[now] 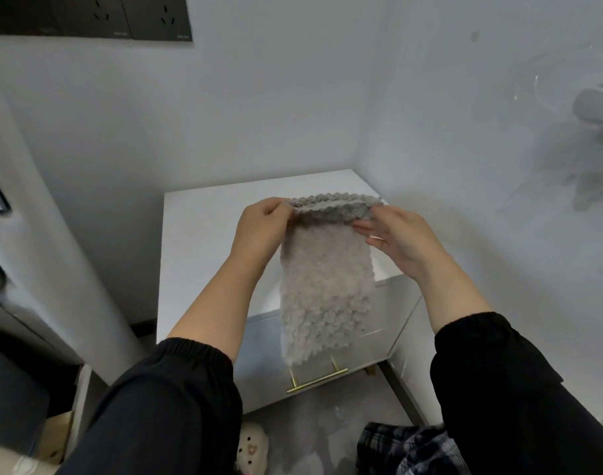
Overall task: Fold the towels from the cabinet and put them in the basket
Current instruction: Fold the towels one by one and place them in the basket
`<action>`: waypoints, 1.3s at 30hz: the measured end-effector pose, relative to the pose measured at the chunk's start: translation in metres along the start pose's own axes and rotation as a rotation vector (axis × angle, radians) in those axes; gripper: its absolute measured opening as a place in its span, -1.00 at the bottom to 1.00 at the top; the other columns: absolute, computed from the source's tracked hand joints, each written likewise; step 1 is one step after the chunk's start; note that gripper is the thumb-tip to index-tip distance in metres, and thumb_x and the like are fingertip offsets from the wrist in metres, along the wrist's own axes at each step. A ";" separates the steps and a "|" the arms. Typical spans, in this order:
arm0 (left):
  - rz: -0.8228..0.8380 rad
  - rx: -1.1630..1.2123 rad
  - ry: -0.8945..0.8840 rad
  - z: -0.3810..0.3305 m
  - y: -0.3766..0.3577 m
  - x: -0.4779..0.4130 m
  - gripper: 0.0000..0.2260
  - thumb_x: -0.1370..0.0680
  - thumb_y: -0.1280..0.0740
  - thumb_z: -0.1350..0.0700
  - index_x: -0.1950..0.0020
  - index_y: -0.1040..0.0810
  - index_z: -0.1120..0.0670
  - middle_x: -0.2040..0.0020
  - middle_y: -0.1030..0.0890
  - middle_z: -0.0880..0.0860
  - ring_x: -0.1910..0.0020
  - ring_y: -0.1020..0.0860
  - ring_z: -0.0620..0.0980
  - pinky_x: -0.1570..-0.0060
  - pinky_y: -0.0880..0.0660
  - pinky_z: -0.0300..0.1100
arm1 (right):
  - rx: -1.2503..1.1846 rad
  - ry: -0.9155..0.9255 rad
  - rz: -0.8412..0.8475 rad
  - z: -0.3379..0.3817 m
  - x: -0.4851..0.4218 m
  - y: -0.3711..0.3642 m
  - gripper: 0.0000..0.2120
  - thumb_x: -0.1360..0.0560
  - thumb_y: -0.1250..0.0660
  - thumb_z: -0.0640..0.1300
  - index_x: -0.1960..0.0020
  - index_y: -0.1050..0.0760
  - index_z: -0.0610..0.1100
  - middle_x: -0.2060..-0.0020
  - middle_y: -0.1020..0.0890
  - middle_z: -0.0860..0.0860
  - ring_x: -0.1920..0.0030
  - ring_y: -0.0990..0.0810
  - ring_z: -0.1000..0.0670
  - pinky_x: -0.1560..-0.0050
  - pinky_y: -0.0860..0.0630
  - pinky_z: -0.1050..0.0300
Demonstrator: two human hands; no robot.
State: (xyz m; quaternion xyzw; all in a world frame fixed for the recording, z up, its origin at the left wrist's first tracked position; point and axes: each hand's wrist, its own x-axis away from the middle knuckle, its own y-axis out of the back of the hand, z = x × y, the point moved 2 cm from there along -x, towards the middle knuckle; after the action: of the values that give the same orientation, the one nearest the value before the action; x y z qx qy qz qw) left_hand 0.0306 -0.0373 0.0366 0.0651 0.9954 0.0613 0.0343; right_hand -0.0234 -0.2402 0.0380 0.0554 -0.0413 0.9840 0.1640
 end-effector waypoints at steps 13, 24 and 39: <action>0.051 -0.051 0.185 0.020 -0.004 0.002 -0.92 -0.48 -0.41 0.27 0.17 -0.63 0.12 0.18 -0.64 0.09 0.30 -0.63 -0.03 0.23 -0.60 -0.23 | 0.073 0.000 -0.141 -0.029 -0.017 0.003 -0.82 -0.50 -0.30 -0.40 0.19 -0.58 -0.19 0.06 -0.54 -0.14 0.23 -0.56 0.00 0.29 -0.64 0.16; -0.005 -0.662 -0.038 0.034 -0.016 -0.001 -0.94 -0.50 -0.38 0.12 0.12 -0.66 0.04 0.00 -0.63 -0.02 0.01 -0.55 -0.06 0.11 -0.40 -0.22 | 0.786 0.228 -0.298 -0.044 -0.026 0.005 -0.82 -0.50 -0.35 -0.19 -0.09 -0.57 -0.15 0.01 -0.62 -0.05 -0.04 -0.56 -0.05 0.02 -0.37 0.21; 0.089 -0.623 -0.032 0.027 -0.011 -0.017 -0.91 -0.37 -0.40 0.29 0.19 -0.57 0.13 0.26 -0.55 0.07 0.22 -0.49 0.06 0.32 -0.40 -0.21 | 0.664 0.049 -0.043 -0.020 -0.029 0.010 -0.78 -0.36 -0.39 -0.43 0.32 -0.51 -0.15 0.46 -0.36 0.00 0.48 -0.32 0.06 0.54 -0.24 0.35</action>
State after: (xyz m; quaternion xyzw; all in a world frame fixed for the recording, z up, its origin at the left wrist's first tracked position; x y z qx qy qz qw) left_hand 0.0483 -0.0467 0.0095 0.0961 0.9242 0.3638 0.0654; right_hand -0.0015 -0.2569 0.0140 0.0828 0.2870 0.9411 0.1585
